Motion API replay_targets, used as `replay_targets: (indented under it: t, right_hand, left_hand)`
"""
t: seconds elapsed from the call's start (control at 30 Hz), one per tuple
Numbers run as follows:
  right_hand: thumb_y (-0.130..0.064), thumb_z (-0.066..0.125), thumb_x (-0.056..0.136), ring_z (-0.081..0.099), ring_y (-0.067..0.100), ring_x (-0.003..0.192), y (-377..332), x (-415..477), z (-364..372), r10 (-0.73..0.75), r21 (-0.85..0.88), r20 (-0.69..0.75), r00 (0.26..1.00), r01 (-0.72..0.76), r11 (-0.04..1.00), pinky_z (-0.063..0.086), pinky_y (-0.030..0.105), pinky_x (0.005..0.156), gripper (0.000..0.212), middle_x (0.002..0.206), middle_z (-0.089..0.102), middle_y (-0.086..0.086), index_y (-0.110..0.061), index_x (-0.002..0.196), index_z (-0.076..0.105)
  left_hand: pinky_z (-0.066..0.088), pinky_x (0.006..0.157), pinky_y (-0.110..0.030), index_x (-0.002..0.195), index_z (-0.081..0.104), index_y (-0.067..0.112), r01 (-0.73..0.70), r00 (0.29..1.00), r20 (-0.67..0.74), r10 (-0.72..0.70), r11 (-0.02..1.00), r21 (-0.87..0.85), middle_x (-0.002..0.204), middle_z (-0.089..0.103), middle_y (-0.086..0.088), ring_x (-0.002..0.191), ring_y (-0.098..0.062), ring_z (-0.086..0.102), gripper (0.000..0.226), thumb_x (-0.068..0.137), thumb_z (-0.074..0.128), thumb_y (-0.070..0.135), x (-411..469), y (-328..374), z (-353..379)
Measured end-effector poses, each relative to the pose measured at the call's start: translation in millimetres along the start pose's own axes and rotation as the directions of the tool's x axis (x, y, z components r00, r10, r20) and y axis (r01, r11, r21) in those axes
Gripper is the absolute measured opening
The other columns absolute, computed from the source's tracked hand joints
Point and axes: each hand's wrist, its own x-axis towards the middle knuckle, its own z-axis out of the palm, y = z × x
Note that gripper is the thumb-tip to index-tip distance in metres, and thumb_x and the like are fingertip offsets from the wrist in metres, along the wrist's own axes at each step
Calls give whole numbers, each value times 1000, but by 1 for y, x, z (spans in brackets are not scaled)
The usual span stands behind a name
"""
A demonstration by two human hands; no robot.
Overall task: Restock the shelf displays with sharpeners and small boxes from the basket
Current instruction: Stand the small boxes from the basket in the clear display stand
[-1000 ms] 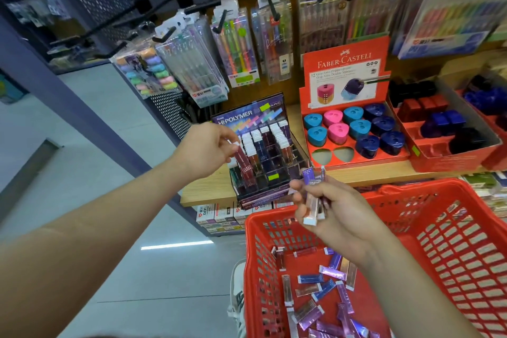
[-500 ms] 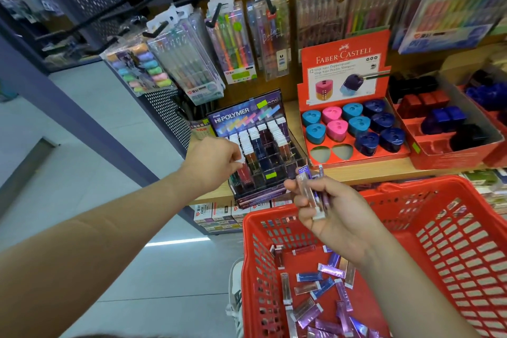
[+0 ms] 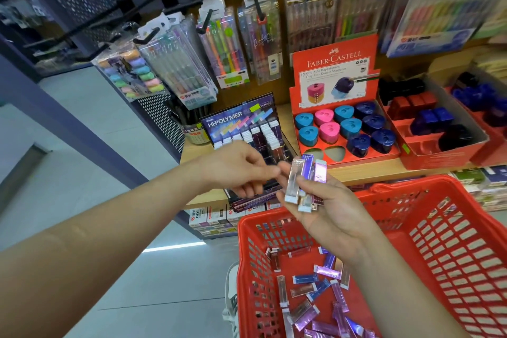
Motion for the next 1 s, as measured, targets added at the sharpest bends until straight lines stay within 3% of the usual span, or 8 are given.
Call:
replay_targets:
  t: [0.07, 0.3, 0.43, 0.57, 0.7, 0.83, 0.9, 1.0]
  right_hand:
    - [0, 51, 89, 66, 28, 110, 1, 0, 3, -9, 32, 21, 1000, 8, 999, 53, 39, 94, 38, 122, 66, 19, 2, 127, 56]
    - [-2, 46, 94, 67, 30, 109, -1, 0, 2, 20, 135, -56, 998, -12, 991, 49, 42, 97, 30, 114, 70, 18, -3, 123, 57]
    - [-28, 61, 91, 59, 16, 62, -8, -1, -3, 102, -41, -192, 976, -112, 993, 43, 23, 51, 20, 88, 70, 12, -11, 102, 62]
    - [-25, 71, 84, 44, 9, 48, -8, 1, -3, 111, -280, -172, 979, -156, 947, 30, 15, 37, 23, 80, 68, 11, -10, 99, 62]
    - [2, 65, 86, 41, 7, 45, -4, 1, 0, -8, -322, -96, 995, -23, 946, 26, 14, 38, 17, 78, 69, 11, -12, 92, 56]
    - [1, 69, 84, 39, 9, 45, -2, 1, 1, -161, -510, -84, 983, 96, 855, 28, 17, 39, 23, 80, 62, 14, -15, 92, 55]
    - [1, 70, 83, 37, 10, 45, 0, 3, 1, -212, -563, -72, 975, 135, 815, 29, 18, 40, 24, 74, 53, 14, -16, 90, 55]
    - [-2, 70, 85, 36, 11, 47, 3, 5, 2, -241, -588, -57, 969, 163, 792, 29, 19, 41, 22, 73, 50, 14, -19, 89, 58]
  left_hand:
    - [53, 58, -21, 84, 65, 9, -14, 990, 138, 23, 998, -66, 77, 72, -9, 64, -13, 67, 24, 85, 70, 32, -5, 8, 11]
    - [55, 57, -20, 93, 66, -3, -4, 998, 54, 19, 962, -271, 81, 73, -18, 63, -13, 68, 20, 81, 75, 10, -4, 1, 12]
    - [56, 65, -32, 87, 72, 18, -149, 973, -151, 175, 974, 170, 73, 71, -3, 64, -12, 65, 8, 80, 76, 19, -5, -6, -6]
    - [45, 68, -17, 86, 77, 21, -398, 837, -239, 493, 846, 355, 78, 64, 9, 76, -8, 59, 15, 74, 81, 14, -5, -8, -1]
    - [46, 66, -16, 86, 76, 21, -392, 848, -290, 444, 893, 220, 79, 62, 5, 71, -5, 56, 24, 69, 83, 6, -3, -5, -1]
    - [55, 66, -20, 110, 66, 8, -155, 988, -66, 141, 934, -322, 84, 66, -8, 72, -14, 64, 45, 76, 64, -20, -8, 2, -11]
    - [58, 66, -22, 112, 64, 4, -41, 999, 8, 52, 865, -500, 89, 69, -18, 74, -20, 67, 36, 81, 62, -14, -9, 2, -14]
    - [58, 60, -20, 98, 68, 1, -27, 999, -43, 6, 868, -497, 81, 72, -18, 65, -17, 69, 18, 80, 68, -2, -8, 3, -13]
